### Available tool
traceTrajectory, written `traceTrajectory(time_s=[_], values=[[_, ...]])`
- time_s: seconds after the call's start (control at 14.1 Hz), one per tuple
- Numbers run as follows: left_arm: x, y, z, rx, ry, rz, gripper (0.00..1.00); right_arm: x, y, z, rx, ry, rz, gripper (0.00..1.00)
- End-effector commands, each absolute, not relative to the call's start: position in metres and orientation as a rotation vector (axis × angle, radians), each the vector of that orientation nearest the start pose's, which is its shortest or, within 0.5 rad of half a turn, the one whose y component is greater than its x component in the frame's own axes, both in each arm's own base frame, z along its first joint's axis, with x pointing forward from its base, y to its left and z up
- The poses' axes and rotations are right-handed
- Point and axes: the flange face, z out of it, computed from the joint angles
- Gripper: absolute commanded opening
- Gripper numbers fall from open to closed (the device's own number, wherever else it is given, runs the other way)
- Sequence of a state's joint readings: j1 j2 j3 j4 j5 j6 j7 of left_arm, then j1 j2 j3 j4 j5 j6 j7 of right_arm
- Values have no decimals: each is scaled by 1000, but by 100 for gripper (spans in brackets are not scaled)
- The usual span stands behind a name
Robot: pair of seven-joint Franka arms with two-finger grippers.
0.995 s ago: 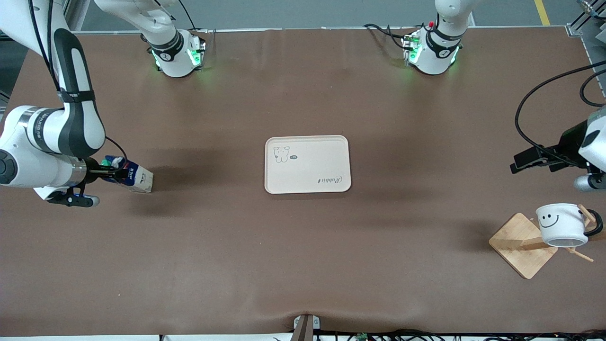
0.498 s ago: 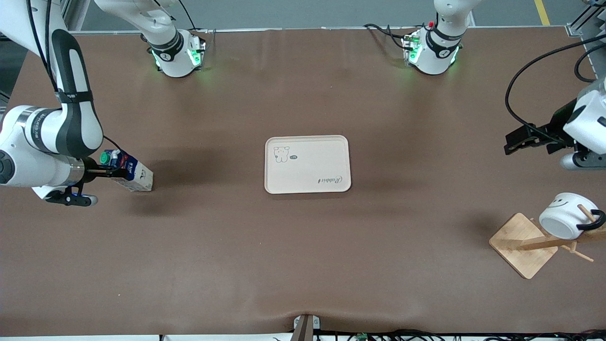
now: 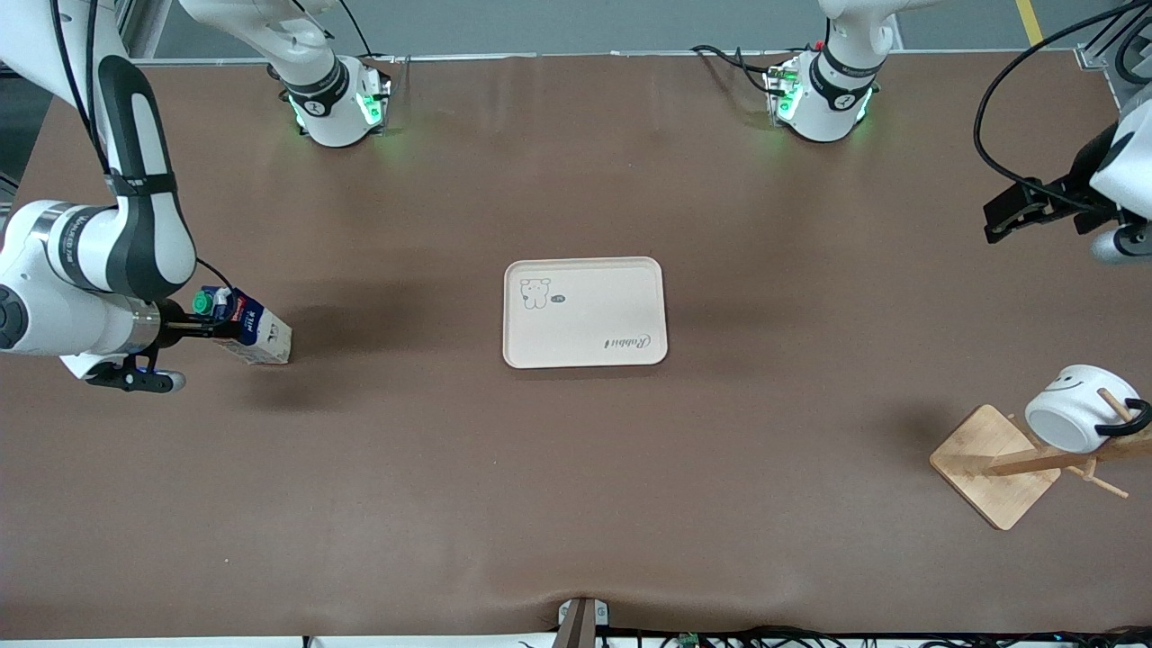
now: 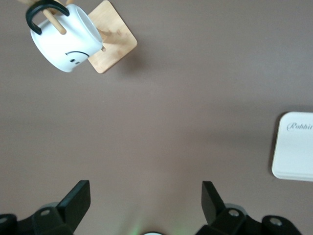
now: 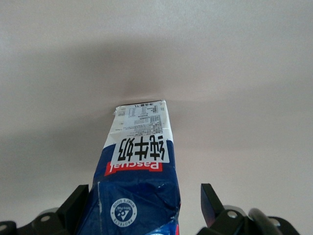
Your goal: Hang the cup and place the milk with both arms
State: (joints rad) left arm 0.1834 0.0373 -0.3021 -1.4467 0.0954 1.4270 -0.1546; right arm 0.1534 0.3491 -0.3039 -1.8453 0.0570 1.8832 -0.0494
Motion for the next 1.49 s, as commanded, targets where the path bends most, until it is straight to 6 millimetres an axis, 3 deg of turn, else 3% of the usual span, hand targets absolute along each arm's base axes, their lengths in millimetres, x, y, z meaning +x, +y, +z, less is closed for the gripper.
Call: traceTrajectory(time_s=[0.0,0.21,0.36,0.57,0.71,0.78,0.85,1.0,1.21,1.42], values=[[515,-68,657,-3039,-6,69,100,603,-80,354,-3144,172,386,100],[494,-64,662,-3077,16,68,100,624,-77,394,-3166,155,255,100],[485,-50,667,-3107,66,65,100,630,-80,437,-3118,190,282,100],[470,-49,672,-3102,84,51,100,625,-74,499,-3050,161,360,100],[471,-44,674,-3099,76,41,100,608,-86,533,-3036,176,361,100],[473,-47,673,-3088,69,42,100,588,-91,578,-3022,167,274,100],[478,-44,670,-3091,74,47,100,570,-81,607,-3019,137,243,100],[479,-45,666,-3089,77,59,100,558,-63,614,-3056,90,324,100],[484,-37,660,-3092,59,71,100,521,-32,660,-3142,-24,299,100],[486,-34,659,-3091,52,57,100,512,-43,680,-3149,-2,245,100]])
